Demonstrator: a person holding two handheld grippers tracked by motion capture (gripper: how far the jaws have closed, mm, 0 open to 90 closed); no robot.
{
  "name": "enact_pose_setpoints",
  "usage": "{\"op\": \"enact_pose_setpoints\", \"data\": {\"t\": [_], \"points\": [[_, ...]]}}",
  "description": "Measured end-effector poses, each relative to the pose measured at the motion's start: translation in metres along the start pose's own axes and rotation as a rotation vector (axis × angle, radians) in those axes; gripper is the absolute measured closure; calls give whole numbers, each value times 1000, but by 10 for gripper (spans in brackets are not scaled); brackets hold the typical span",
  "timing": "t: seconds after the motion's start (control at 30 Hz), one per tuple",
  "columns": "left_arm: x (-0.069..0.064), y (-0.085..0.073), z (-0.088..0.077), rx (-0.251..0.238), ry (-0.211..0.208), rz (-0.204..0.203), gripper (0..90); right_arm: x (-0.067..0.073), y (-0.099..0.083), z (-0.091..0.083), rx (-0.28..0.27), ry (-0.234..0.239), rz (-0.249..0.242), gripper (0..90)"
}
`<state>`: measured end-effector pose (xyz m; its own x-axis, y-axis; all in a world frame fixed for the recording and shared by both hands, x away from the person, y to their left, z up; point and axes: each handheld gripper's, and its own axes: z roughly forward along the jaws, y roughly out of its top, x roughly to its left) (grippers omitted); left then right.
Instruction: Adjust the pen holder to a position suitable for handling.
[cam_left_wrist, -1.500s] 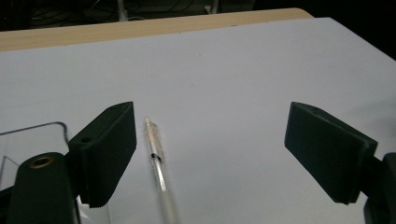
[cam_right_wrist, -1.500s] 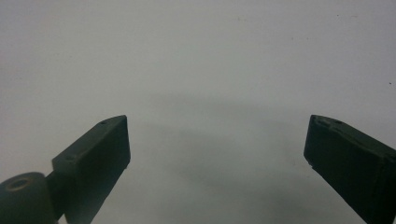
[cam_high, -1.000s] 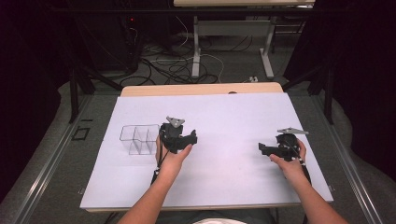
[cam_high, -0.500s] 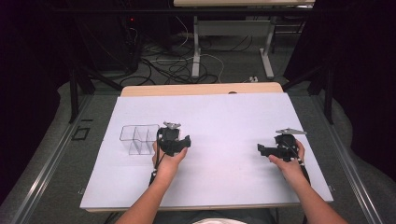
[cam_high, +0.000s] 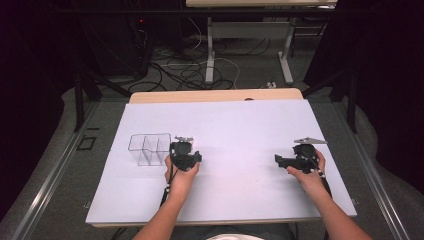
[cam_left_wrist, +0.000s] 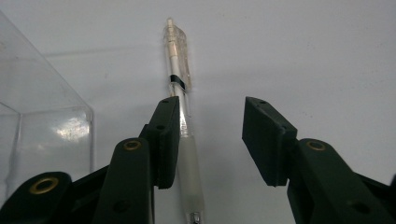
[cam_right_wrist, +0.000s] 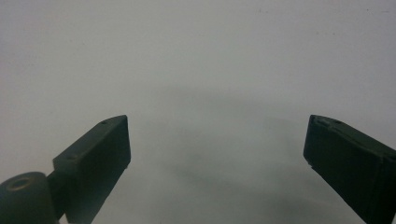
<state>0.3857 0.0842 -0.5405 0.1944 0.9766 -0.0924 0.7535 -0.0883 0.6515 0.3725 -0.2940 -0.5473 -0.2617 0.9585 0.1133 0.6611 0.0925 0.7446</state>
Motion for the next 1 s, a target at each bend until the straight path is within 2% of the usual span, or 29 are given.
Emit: {"op": "enact_pose_setpoints", "data": {"t": [0.27, 0.53, 0.83, 1.0], "points": [[4, 0, 9, 10, 26, -20, 611, 1, 0, 1, 1, 2, -7, 69], [6, -1, 15, 15, 31, -41, 658, 3, 0, 1, 5, 2, -7, 70], [9, -1, 15, 15, 48, -27, 780, 3, 0, 2, 9, 10, -21, 71], [9, -1, 15, 18, 45, -26, 792, 3, -1, 2, 13, 11, -23, 71]]}}
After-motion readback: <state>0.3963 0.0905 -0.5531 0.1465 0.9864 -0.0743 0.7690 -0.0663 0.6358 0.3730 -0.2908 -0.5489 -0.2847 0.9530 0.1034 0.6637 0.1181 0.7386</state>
